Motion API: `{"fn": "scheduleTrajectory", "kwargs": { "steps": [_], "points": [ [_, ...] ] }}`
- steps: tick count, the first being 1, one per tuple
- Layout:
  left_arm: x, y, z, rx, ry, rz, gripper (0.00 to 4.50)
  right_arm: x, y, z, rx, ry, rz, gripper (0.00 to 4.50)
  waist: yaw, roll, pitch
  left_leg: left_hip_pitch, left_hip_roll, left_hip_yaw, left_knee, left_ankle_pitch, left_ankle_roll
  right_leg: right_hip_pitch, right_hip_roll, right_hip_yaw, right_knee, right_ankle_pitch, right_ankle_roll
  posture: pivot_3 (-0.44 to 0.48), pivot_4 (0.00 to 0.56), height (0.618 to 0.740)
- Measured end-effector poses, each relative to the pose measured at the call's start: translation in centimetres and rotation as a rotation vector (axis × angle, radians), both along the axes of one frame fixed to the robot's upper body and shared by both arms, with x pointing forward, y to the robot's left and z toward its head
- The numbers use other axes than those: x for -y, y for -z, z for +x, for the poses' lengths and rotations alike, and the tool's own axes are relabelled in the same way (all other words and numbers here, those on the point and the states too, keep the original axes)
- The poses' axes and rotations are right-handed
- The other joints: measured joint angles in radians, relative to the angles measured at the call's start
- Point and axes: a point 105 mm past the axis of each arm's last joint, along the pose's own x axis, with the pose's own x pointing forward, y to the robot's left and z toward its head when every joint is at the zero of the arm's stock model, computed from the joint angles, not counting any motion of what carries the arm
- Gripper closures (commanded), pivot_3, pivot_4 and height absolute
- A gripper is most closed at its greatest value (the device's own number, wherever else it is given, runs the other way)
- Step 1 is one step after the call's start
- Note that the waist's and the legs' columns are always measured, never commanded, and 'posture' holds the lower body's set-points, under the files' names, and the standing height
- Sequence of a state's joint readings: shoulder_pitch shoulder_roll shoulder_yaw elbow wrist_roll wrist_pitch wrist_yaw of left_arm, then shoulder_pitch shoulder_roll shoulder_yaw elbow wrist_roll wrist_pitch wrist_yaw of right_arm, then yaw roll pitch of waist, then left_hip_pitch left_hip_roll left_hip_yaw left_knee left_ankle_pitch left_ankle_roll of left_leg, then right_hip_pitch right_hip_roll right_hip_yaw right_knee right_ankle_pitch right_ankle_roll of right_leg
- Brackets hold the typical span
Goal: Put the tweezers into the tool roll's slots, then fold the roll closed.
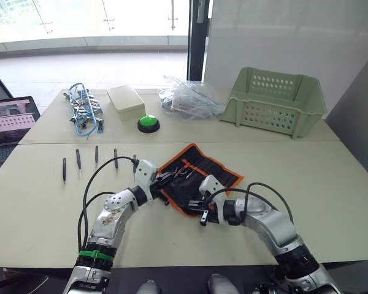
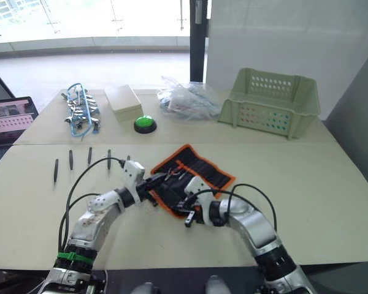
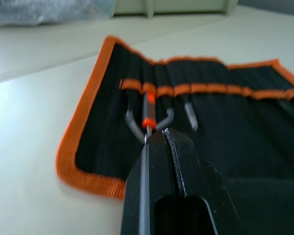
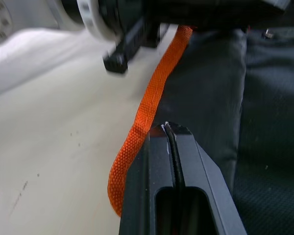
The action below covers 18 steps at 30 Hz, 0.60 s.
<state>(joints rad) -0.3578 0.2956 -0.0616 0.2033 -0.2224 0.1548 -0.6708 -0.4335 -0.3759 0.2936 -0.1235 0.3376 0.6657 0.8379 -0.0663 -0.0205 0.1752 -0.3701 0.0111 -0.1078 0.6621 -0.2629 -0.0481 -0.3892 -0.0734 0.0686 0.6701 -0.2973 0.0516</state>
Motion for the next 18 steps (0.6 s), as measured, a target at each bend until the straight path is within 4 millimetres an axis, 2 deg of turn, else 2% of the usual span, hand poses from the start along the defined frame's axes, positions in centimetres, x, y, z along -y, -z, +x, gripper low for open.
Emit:
{"fn": "scheduleTrajectory", "kwargs": {
  "steps": [3,5,8,13,18],
  "points": [
    [0.4,0.1,-0.2,0.038,0.026,0.056,4.47,-0.2,-1.5,0.8,0.040,-0.030,0.001,4.50,0.006,0.000,0.000,0.000,-0.001,0.000,-0.001,0.000,0.000,0.000,-0.001,0.000,-0.002,0.000,0.000,0.000,0.150,0.740],
    [0.4,0.1,-0.3,0.046,0.030,0.064,4.47,-0.2,-1.6,1.2,0.044,-0.036,0.008,4.50,0.012,0.000,0.000,0.000,-0.001,0.000,-0.001,0.000,0.000,0.001,-0.001,0.000,-0.003,0.000,0.000,0.000,0.150,0.740],
    [0.5,0.1,-0.3,0.049,0.030,0.062,4.47,-0.4,-0.7,1.9,0.043,-0.039,-0.017,4.50,0.015,0.000,0.000,0.000,-0.001,0.000,-0.001,0.000,0.000,0.000,-0.002,0.000,-0.004,0.000,0.000,0.000,0.150,0.740],
    [0.4,0.1,-0.4,0.051,0.028,0.062,4.47,-1.4,1.5,1.9,0.072,-0.086,-0.068,4.50,0.015,0.000,0.000,0.000,-0.001,0.000,-0.002,0.000,0.000,0.000,-0.002,0.000,-0.004,0.000,0.000,0.000,0.150,0.740],
    [0.5,0.3,-0.5,0.057,0.030,0.073,4.47,-0.6,2.3,0.2,0.095,-0.176,-0.080,4.50,0.022,0.000,-0.001,0.001,-0.001,0.000,-0.002,0.000,0.000,0.002,-0.002,0.000,-0.005,0.000,0.000,0.000,0.150,0.740]
  ]
}}
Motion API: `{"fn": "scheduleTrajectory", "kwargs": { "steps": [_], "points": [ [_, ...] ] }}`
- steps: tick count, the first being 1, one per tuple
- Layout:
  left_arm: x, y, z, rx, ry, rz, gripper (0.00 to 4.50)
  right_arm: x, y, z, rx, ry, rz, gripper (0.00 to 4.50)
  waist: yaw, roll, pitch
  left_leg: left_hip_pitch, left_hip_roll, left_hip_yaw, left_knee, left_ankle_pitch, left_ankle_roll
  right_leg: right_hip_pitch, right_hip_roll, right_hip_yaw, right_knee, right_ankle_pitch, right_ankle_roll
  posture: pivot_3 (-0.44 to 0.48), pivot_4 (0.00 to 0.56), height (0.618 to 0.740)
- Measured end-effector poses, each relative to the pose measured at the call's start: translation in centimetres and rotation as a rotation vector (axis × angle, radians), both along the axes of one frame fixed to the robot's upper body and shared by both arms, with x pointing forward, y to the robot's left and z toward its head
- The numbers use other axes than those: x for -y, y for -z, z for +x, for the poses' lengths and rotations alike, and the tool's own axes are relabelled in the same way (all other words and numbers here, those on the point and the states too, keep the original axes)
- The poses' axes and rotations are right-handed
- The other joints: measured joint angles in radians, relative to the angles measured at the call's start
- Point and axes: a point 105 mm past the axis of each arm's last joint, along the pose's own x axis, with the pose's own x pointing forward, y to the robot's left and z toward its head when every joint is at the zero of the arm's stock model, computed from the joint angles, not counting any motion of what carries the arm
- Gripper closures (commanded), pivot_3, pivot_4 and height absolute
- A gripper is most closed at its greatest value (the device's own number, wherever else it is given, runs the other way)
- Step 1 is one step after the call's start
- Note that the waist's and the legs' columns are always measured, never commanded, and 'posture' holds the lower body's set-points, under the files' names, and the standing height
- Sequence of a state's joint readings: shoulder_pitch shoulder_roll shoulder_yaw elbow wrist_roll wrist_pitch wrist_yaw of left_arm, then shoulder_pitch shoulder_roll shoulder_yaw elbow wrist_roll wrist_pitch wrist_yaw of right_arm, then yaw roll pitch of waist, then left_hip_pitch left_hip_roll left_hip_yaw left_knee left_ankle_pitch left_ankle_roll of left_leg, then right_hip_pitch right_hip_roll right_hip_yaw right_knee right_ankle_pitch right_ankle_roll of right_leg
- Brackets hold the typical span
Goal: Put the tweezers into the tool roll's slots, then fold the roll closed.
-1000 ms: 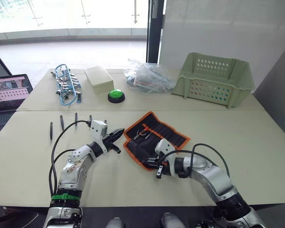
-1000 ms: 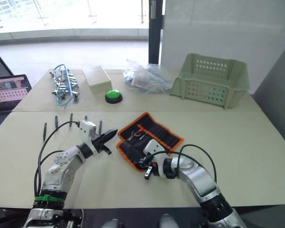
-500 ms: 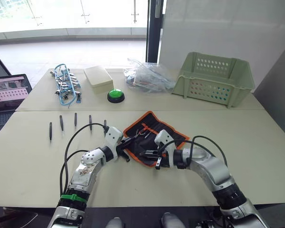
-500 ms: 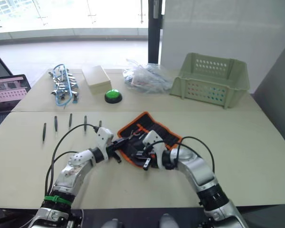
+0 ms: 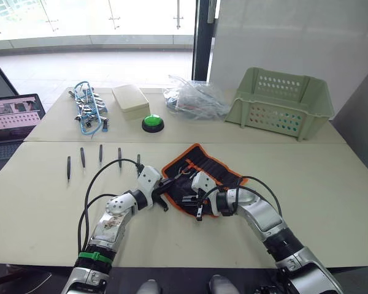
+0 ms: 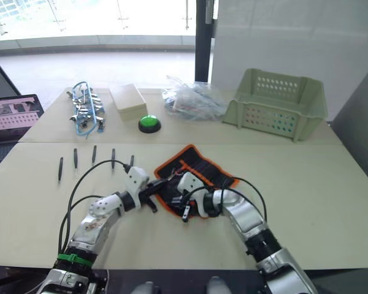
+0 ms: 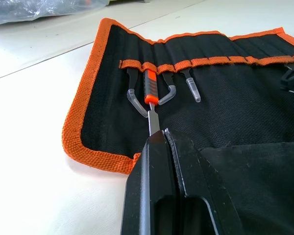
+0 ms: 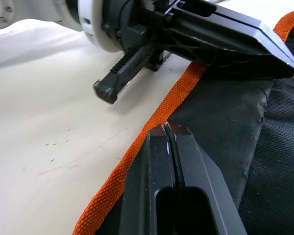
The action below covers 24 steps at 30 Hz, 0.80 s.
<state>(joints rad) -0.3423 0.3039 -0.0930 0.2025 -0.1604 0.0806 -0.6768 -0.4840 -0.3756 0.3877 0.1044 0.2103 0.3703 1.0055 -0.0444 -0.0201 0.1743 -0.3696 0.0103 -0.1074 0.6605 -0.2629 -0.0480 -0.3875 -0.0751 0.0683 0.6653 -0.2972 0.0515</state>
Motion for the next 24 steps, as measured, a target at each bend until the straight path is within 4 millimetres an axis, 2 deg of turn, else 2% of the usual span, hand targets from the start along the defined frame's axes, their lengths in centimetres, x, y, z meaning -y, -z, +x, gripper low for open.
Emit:
{"fn": "scheduleTrajectory", "kwargs": {
  "steps": [4,17,24],
  "points": [
    [-0.1,0.2,0.0,0.001,-0.002,0.004,4.47,1.2,0.8,-1.5,0.000,-0.062,-0.030,4.50,0.001,0.000,-0.003,0.001,0.000,0.000,0.000,0.000,0.000,0.001,0.000,0.000,-0.001,0.000,0.000,0.000,0.150,0.740],
    [0.4,0.8,-0.2,-0.001,0.022,0.062,4.47,2.2,1.4,-3.5,-0.016,-0.114,-0.041,4.50,0.003,0.001,-0.012,0.002,-0.001,0.000,0.000,0.000,0.000,0.003,-0.001,0.000,-0.001,0.000,0.000,0.000,0.150,0.740],
    [0.1,0.8,0.0,-0.002,0.018,0.070,4.47,2.5,1.5,-3.6,-0.029,-0.102,-0.029,4.50,0.002,0.001,-0.014,0.003,-0.001,0.000,0.000,0.000,0.000,0.004,0.000,0.000,-0.001,0.000,0.001,0.000,0.150,0.740]
  ]
}}
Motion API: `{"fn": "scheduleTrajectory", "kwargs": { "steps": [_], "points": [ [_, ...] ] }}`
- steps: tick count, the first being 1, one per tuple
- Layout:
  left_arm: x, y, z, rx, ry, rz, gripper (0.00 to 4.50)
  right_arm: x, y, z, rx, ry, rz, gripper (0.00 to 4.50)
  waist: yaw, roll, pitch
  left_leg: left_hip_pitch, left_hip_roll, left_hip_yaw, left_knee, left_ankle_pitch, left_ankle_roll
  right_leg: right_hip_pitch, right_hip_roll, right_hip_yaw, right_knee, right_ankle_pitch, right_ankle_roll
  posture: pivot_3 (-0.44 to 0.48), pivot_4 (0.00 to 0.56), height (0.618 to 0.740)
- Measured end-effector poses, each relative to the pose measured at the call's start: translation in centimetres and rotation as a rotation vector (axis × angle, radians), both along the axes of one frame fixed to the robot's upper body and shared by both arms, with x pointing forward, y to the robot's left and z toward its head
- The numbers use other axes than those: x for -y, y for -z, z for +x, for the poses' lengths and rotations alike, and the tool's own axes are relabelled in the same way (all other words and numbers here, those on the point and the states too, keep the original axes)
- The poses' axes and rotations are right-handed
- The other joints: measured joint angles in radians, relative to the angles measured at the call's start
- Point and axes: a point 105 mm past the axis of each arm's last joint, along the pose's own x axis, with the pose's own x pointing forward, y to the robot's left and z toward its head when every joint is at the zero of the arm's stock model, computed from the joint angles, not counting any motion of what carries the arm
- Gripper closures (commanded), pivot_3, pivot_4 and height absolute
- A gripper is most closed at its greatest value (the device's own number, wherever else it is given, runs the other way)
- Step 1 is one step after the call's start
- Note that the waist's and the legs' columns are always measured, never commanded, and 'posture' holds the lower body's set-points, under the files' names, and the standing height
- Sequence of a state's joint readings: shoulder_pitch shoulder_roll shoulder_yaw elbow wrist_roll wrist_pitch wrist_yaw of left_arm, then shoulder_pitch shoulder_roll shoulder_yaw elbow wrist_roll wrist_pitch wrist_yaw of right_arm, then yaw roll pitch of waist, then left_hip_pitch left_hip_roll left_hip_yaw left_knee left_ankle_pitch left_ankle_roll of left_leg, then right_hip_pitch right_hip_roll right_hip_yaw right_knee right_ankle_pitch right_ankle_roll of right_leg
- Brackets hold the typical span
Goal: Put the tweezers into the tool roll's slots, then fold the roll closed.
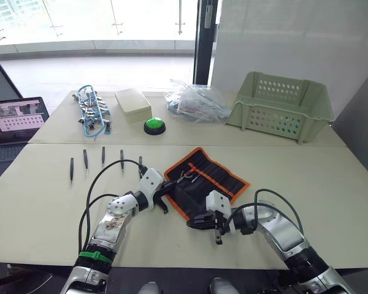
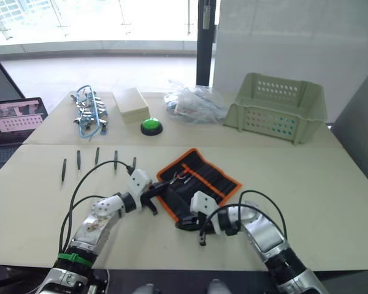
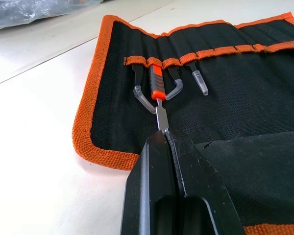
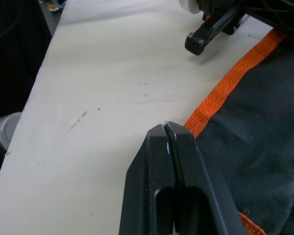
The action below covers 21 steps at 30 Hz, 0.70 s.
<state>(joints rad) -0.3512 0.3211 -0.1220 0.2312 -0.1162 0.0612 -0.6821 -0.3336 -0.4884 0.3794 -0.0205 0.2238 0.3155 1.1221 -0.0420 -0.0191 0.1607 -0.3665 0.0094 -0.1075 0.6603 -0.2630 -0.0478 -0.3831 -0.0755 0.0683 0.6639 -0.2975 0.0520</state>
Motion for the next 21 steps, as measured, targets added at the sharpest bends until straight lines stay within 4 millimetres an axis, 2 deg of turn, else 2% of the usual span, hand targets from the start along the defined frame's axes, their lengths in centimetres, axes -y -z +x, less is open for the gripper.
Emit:
{"fn": "scheduleTrajectory", "kwargs": {
  "steps": [5,8,11,14,16,18,21],
  "points": [
    [-0.6,-0.3,0.4,0.025,0.000,0.020,4.47,0.4,-0.8,0.0,-0.058,0.024,0.047,4.50,-0.001,0.000,0.000,-0.001,0.000,0.000,0.000,0.000,0.000,-0.001,0.000,0.000,0.000,0.000,0.000,0.000,0.150,0.740],
    [-2.2,-0.9,0.8,0.038,-0.030,0.026,4.47,1.5,-1.6,-0.8,-0.148,0.059,0.098,4.50,0.000,-0.001,0.002,-0.004,0.000,0.000,0.000,0.000,0.000,-0.004,0.000,0.000,0.000,0.000,0.000,0.000,0.150,0.740],
    [-3.0,-2.6,0.7,0.061,-0.016,-0.041,4.47,2.7,-3.4,-0.9,-0.152,0.099,0.159,4.50,0.001,-0.002,0.004,-0.005,0.000,0.000,0.000,0.000,0.000,-0.005,0.000,0.000,0.000,0.000,0.000,0.000,0.150,0.740],
    [-3.2,-6.2,0.0,0.116,0.016,-0.161,4.47,3.7,-5.8,0.0,-0.083,0.155,0.248,4.50,0.002,-0.003,0.005,-0.006,0.000,0.000,0.000,0.000,0.000,-0.005,0.000,0.000,0.000,0.000,0.000,0.000,0.150,0.740],
    [-4.4,-8.0,-0.6,0.142,0.006,-0.167,4.47,4.6,-7.0,0.8,-0.054,0.212,0.290,4.50,-0.002,-0.003,0.005,-0.005,0.000,0.000,0.000,0.000,0.000,-0.005,0.000,0.000,0.000,0.000,0.000,0.000,0.150,0.740],
    [-6.0,-8.7,-1.3,0.139,-0.019,-0.155,4.47,6.1,-7.6,2.0,-0.033,0.288,0.298,4.50,-0.008,-0.002,0.006,-0.004,0.001,0.000,-0.001,0.000,0.000,-0.005,0.000,0.000,0.000,0.000,0.000,0.000,0.150,0.740],
    [-8.6,-8.9,-2.8,0.109,-0.064,-0.112,4.47,8.5,-8.6,3.7,0.002,0.373,0.343,4.50,-0.004,-0.002,0.007,-0.004,0.001,0.000,-0.001,0.000,0.000,-0.005,0.001,0.000,0.000,0.000,0.000,0.000,0.150,0.740]
  ]
}}
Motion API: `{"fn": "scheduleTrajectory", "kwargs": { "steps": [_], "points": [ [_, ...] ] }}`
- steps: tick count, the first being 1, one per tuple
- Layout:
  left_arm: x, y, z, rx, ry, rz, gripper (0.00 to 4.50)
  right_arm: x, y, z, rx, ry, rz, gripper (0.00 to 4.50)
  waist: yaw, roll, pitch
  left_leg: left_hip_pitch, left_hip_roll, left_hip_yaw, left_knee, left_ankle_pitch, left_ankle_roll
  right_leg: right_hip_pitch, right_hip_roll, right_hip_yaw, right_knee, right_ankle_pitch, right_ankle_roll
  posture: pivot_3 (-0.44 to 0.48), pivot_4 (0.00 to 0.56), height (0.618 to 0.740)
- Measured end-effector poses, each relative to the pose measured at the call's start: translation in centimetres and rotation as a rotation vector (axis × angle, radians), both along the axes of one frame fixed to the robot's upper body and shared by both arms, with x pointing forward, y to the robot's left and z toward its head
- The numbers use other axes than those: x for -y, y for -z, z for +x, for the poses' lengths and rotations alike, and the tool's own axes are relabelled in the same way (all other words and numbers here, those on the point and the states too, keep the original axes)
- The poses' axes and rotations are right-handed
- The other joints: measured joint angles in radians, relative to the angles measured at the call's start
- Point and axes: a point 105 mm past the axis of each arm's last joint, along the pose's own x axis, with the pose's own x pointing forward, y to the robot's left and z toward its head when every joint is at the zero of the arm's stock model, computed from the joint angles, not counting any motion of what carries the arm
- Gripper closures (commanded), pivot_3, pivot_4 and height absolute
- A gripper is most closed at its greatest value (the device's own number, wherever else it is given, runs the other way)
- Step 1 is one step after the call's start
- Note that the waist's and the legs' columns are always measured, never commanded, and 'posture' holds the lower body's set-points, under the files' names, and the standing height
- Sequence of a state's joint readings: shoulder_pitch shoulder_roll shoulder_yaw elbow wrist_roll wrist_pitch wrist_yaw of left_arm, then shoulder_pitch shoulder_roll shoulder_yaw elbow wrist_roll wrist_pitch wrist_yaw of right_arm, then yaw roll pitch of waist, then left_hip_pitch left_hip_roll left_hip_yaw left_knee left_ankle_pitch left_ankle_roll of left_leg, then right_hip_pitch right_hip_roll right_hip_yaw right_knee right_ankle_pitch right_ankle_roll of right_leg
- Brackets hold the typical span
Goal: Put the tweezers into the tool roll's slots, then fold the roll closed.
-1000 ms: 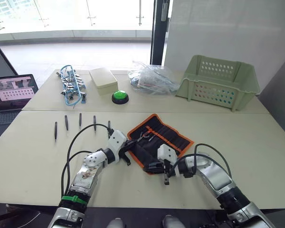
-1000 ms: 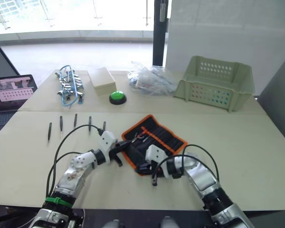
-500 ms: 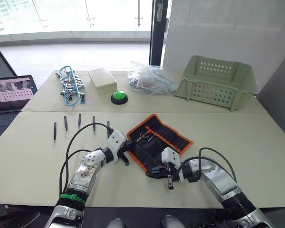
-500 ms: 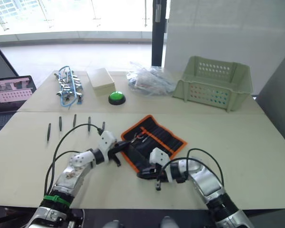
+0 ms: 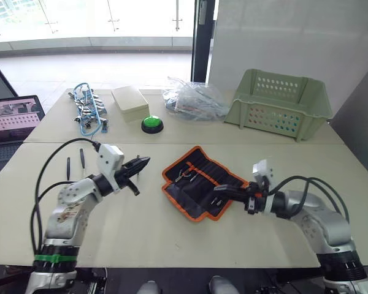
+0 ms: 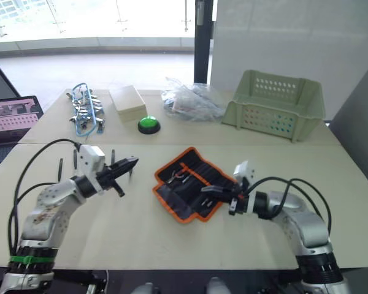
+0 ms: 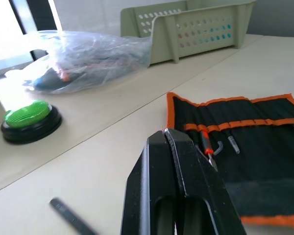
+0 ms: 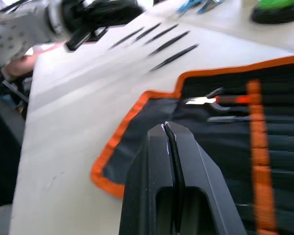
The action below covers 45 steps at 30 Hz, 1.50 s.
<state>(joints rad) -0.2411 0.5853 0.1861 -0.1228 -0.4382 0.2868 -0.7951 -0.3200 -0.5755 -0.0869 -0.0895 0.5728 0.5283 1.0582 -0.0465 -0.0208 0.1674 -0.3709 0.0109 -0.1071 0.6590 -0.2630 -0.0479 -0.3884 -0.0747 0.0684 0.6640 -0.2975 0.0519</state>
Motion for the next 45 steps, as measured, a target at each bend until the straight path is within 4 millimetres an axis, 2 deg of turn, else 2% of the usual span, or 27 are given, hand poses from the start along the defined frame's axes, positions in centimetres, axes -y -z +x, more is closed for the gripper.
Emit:
{"fn": "scheduleTrajectory", "kwargs": {
  "steps": [3,4,5,10,12,15,17,25,28,34,39,45],
  "points": [
    [-1.2,0.0,-1.2,-0.027,-0.018,0.015,4.47,1.0,0.3,0.6,-0.005,0.006,-0.032,4.50,0.004,0.000,0.002,0.000,0.000,0.000,0.000,0.000,0.000,0.000,-0.001,0.000,0.000,0.000,0.000,0.000,0.150,0.740],
    [-2.0,0.3,-2.4,-0.052,-0.033,0.032,4.47,2.0,0.6,1.4,-0.019,0.017,-0.058,4.50,0.003,0.000,0.003,-0.001,-0.001,0.001,0.000,0.000,0.000,0.000,-0.001,0.000,-0.001,0.000,0.000,0.000,0.150,0.740],
    [-2.5,0.4,-3.0,-0.069,-0.046,0.039,3.92,2.7,0.8,1.9,-0.032,0.035,-0.068,3.94,0.003,0.000,0.003,0.000,-0.001,0.001,0.000,0.000,0.000,0.000,-0.001,0.000,-0.001,0.000,0.000,0.000,0.150,0.740],
    [-5.2,0.9,-6.4,-0.112,-0.169,0.020,2.29,5.5,0.2,3.6,-0.005,0.048,-0.067,2.27,0.001,0.002,0.007,0.000,0.001,0.002,0.000,0.000,0.000,0.000,-0.001,0.000,-0.001,0.000,0.000,0.000,0.150,0.740],
    [-7.3,1.2,-7.8,-0.113,-0.284,-0.011,1.67,6.4,0.1,3.9,0.024,0.039,-0.081,1.63,0.002,0.003,0.007,0.000,0.001,0.002,0.000,0.000,0.000,0.000,-0.001,0.000,-0.002,0.000,0.000,0.000,0.150,0.740],
    [-10.5,1.8,-9.6,-0.120,-0.475,-0.055,0.63,6.7,-0.2,3.9,0.049,-0.015,-0.097,0.57,0.000,0.003,0.008,0.000,0.001,0.003,0.000,0.000,0.000,0.000,-0.001,0.000,-0.002,0.000,0.000,0.000,0.150,0.740],
    [-11.6,2.4,-10.5,-0.131,-0.556,-0.074,0.03,6.2,-1.0,3.9,0.075,-0.066,-0.102,0.00,0.000,0.003,0.008,0.000,0.001,0.003,0.000,0.000,0.000,0.000,-0.001,0.001,-0.002,0.000,-0.001,0.000,0.150,0.740],
    [-16.4,5.3,-14.0,-0.154,-0.946,-0.144,0.03,1.9,-3.0,2.6,0.083,-0.296,-0.114,0.00,0.004,0.003,0.008,0.000,0.001,0.003,0.000,0.000,0.000,0.000,-0.001,0.000,-0.002,0.000,-0.001,0.000,0.150,0.740],
    [-17.3,6.1,-15.0,-0.168,-1.022,-0.151,0.03,1.3,-3.4,2.0,0.092,-0.317,-0.115,0.00,0.011,0.002,0.008,-0.001,0.001,0.003,0.000,0.000,-0.001,0.000,-0.002,0.000,-0.003,0.000,-0.001,0.000,0.150,0.740],
    [-18.5,7.3,-15.5,-0.198,-1.086,-0.160,0.03,1.2,-2.3,1.4,0.060,-0.299,-0.119,0.00,0.009,0.001,0.008,-0.001,0.001,0.003,0.000,0.000,-0.001,0.000,-0.001,0.000,-0.003,0.000,-0.001,0.000,0.150,0.740],
    [-19.1,6.0,-13.7,-0.142,-1.090,-0.182,0.03,1.3,-2.5,1.1,0.058,-0.269,-0.109,0.00,0.009,0.001,0.008,0.000,0.001,0.003,0.000,0.000,-0.001,0.000,-0.001,0.000,-0.002,0.000,-0.001,0.000,0.150,0.740],
    [-18.4,4.4,-9.3,-0.112,-1.025,-0.175,0.03,2.1,-2.6,-0.1,0.062,-0.227,-0.112,0.00,0.011,0.001,0.008,-0.001,0.000,0.002,0.000,0.000,-0.001,0.000,-0.001,0.000,-0.002,0.001,-0.001,0.000,0.150,0.740]
  ]
}}
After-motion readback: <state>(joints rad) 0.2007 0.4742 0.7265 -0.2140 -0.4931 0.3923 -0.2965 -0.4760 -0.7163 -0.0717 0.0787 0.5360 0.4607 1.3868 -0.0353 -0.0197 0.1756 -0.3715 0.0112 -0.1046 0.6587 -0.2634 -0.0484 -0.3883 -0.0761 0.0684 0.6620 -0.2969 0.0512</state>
